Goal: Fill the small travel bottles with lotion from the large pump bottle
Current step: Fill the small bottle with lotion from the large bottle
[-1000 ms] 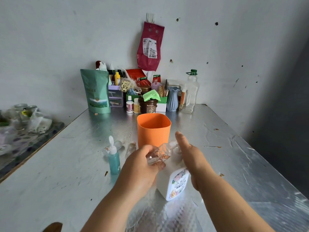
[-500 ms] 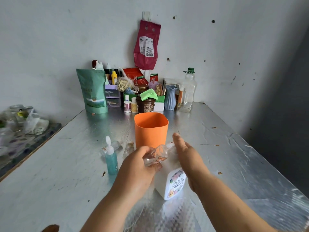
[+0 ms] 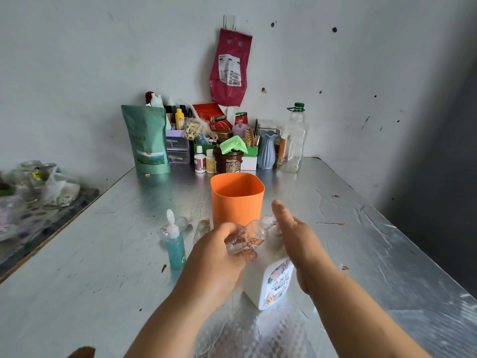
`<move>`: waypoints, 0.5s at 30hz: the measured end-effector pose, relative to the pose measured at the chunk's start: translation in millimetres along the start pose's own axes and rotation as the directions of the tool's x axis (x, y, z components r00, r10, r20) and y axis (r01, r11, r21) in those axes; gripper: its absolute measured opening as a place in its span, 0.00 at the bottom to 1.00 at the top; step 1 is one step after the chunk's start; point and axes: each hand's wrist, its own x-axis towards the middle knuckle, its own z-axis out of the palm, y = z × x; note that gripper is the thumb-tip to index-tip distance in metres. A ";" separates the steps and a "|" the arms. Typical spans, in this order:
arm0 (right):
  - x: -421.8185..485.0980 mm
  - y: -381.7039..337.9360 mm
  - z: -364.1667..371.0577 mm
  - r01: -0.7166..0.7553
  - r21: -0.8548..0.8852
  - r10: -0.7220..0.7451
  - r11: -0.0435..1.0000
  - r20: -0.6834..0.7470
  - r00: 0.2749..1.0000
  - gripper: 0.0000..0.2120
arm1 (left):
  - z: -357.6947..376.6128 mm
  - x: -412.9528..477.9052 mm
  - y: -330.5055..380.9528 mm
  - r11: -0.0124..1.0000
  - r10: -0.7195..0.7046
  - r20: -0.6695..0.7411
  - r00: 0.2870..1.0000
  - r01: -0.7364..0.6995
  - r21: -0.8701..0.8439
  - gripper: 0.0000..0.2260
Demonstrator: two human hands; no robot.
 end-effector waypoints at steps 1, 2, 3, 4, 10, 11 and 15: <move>0.5 1.0 -0.6 0.008 -0.001 -0.008 1.000 -0.004 1.000 0.27 | 0.3 0.4 -1.4 1.000 0.001 0.001 1.000 -0.001 0.001 0.13; 0.4 1.6 -0.7 0.014 -0.006 -0.014 1.000 -0.006 1.000 0.26 | 0.5 0.3 -2.1 1.000 0.000 0.004 1.000 0.000 -0.003 0.13; 1.0 3.0 -0.1 0.020 -0.007 -0.020 1.000 -0.009 1.000 0.27 | 0.6 0.1 -2.7 1.000 -0.001 0.006 1.000 0.001 -0.009 0.13; 1.2 4.3 0.7 0.024 -0.006 -0.024 1.000 -0.013 1.000 0.26 | 0.9 -0.2 -3.3 1.000 -0.005 0.008 1.000 0.005 -0.011 0.13; 1.6 7.6 2.7 0.007 -0.041 -0.008 0.999 -0.031 0.999 0.24 | 1.0 -3.8 -4.7 0.999 -0.027 0.017 0.999 0.027 0.023 0.13; 0.8 5.3 1.7 -0.009 -0.035 0.008 0.999 -0.031 0.999 0.24 | 0.8 -3.8 -4.1 0.999 -0.026 0.019 0.999 0.025 0.020 0.13; -4.1 -4.8 -0.4 -0.010 -0.008 0.010 1.000 -0.036 0.999 0.25 | -1.1 -2.1 0.2 1.000 -0.021 0.014 1.000 0.022 -0.022 0.13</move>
